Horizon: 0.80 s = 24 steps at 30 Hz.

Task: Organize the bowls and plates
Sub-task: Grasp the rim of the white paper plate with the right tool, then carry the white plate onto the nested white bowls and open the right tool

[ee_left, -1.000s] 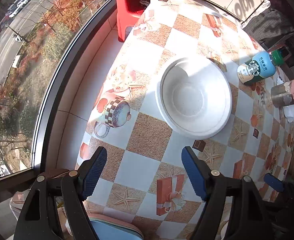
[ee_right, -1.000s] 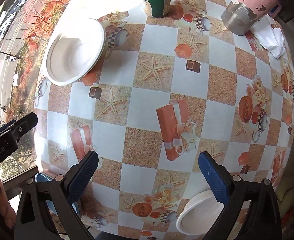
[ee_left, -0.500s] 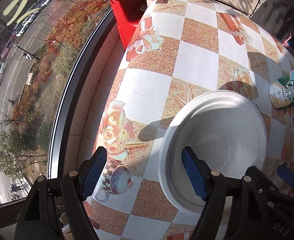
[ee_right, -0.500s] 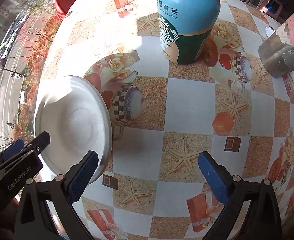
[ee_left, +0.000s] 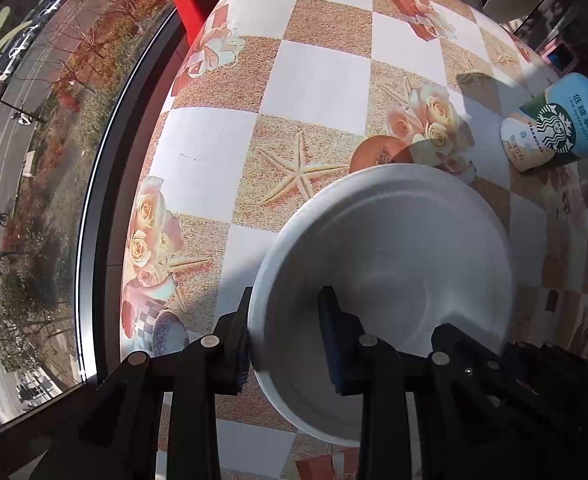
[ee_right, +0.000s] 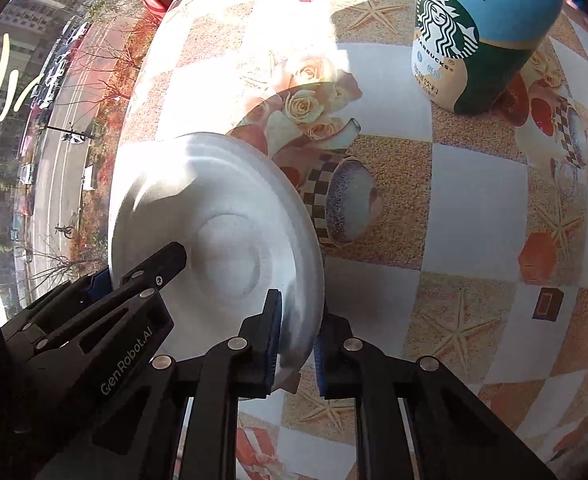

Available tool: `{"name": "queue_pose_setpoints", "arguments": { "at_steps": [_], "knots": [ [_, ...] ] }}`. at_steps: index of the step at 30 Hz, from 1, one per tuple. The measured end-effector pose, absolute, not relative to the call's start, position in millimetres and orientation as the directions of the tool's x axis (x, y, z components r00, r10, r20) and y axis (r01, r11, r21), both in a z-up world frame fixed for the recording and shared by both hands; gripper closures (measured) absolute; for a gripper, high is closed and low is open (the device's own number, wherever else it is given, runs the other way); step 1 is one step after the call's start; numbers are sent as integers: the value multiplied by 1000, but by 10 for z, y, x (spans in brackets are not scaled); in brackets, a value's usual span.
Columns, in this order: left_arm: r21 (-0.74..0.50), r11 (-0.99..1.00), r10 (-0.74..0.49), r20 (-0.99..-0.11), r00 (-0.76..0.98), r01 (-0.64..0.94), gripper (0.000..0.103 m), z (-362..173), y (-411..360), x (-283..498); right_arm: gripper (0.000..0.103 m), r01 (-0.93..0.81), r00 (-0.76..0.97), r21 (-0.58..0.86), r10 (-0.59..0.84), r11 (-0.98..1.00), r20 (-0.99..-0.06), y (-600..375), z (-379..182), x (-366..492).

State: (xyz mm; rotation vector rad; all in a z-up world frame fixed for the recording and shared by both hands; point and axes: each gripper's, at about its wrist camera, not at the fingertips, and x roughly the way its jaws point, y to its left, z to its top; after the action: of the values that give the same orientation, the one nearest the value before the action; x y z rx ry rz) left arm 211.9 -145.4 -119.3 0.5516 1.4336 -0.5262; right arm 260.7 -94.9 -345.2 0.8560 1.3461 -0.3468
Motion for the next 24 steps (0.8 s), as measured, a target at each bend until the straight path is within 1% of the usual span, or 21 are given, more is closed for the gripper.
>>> {"name": "queue_pose_setpoints", "arguments": {
  "at_steps": [5, 11, 17, 24],
  "knots": [
    [13, 751, -5, -1000, 26, 660, 70, -1222, -1345, 1691, 87, 666, 183, 304, 246, 682, -952, -886, -3432, 2374],
    [10, 678, 10, -1000, 5, 735, 70, -1255, -1149, 1059, 87, 700, 131, 276, 262, 659, -956, -664, -3508, 1799],
    [-14, 634, 24, -999, -37, 773, 70, -1292, -872, 579, 87, 732, 98, 246, 260, 635, -961, -308, -3572, 1216],
    [-27, 594, -16, -1000, -21, 804, 70, -1021, -681, 368, 87, 756, 88, 230, 253, 613, -963, 98, -3467, 775]
  ]
}}
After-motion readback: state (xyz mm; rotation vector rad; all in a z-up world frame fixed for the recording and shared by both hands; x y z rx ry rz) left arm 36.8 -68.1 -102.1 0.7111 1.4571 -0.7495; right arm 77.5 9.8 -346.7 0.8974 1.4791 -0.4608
